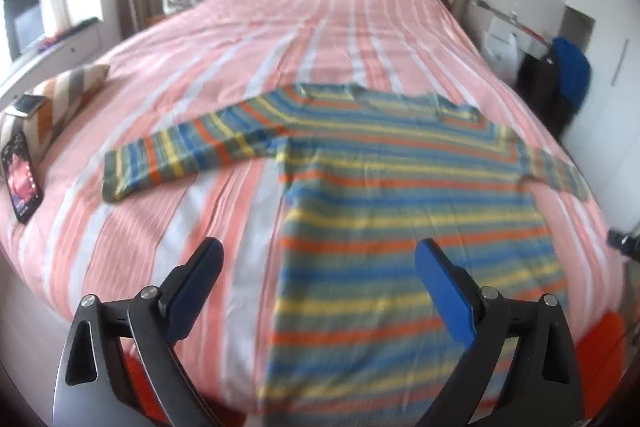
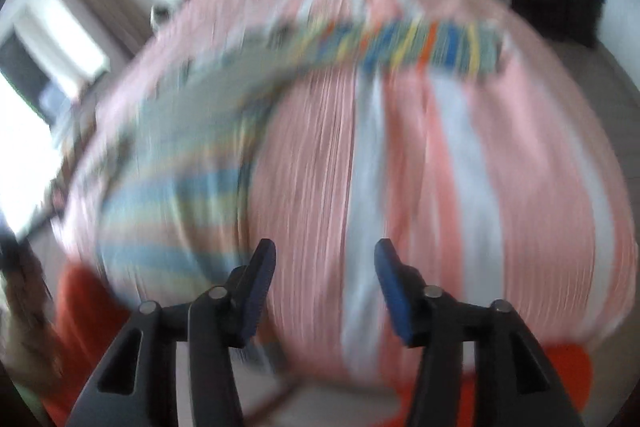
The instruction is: Fold small clothes
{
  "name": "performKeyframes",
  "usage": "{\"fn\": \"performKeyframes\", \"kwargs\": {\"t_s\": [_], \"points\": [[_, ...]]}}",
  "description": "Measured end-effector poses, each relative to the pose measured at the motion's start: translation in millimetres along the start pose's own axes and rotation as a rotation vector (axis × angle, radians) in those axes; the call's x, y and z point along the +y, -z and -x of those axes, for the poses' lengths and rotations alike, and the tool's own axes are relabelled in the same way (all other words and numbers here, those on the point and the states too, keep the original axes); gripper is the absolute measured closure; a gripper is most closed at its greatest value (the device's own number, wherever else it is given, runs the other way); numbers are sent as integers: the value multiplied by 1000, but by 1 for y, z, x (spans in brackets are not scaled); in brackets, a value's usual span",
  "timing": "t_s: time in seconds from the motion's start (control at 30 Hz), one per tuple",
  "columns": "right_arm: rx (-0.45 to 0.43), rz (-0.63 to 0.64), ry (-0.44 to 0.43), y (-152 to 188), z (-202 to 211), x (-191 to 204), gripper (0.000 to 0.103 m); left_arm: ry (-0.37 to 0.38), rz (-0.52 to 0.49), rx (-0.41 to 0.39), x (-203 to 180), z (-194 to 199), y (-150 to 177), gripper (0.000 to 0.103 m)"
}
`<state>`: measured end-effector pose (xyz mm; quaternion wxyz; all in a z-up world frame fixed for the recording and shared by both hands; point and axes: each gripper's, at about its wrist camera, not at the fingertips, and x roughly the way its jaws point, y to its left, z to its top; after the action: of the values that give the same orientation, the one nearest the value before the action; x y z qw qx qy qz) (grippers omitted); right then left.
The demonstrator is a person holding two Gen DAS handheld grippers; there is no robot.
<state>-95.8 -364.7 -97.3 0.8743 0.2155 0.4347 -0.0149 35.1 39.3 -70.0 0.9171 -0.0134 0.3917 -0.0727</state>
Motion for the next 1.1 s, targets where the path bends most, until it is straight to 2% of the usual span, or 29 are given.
{"fn": "performKeyframes", "kwargs": {"t_s": [0.13,0.23,0.33,0.43,0.5,0.6,0.7,0.87,0.97,1.0,1.07,1.1], "points": [[-97,-165,-46,-40,-11,-36,51,-43,-85,22,-10,-4,19,6],[-156,-294,-7,-73,-19,-87,51,-43,-127,21,-16,1,29,6],[-160,-372,23,-97,-22,-129,51,-49,-123,32,-13,0,36,5],[-123,-449,-31,-116,-39,-159,51,-37,-55,67,-4,-7,37,5],[-78,-465,-34,-122,-56,-166,51,-39,-19,80,0,-9,36,5],[-53,-442,29,-125,-68,-166,52,-50,17,75,8,-6,34,5],[-48,-475,-14,-127,-77,-173,52,-64,41,66,15,-4,35,5],[-55,-513,-88,-126,-89,-187,51,-53,63,94,16,-11,37,5],[-57,-526,-96,-126,-98,-192,53,-57,47,101,11,-13,39,5],[-55,-519,-92,-126,-99,-190,55,-55,42,111,9,-15,39,5],[-34,-488,-61,-131,-102,-186,75,-50,38,137,7,-20,41,5],[-20,-479,-40,-133,-103,-184,100,-48,39,143,6,-21,42,5]]}}
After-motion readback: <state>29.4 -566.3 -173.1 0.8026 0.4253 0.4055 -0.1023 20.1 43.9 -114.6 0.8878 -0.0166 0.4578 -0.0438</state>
